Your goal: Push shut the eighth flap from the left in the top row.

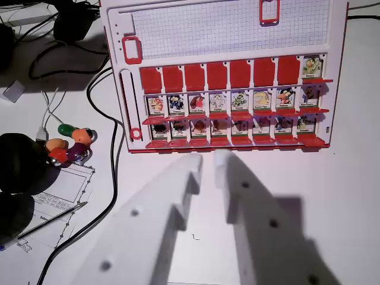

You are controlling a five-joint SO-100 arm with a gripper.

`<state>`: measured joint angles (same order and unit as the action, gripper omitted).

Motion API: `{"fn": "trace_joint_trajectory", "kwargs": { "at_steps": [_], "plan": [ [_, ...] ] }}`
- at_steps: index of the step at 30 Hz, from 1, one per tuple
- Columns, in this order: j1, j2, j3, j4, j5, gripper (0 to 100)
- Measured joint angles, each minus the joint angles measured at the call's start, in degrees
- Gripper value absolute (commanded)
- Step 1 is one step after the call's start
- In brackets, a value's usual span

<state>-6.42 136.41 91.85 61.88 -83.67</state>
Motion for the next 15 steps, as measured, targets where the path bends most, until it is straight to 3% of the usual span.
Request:
{"fn": "trace_joint_trajectory", "kwargs": {
  "at_steps": [15],
  "plan": [
    [1.93,-8.00,-1.41,0.44,1.93,2]
  ]
}}
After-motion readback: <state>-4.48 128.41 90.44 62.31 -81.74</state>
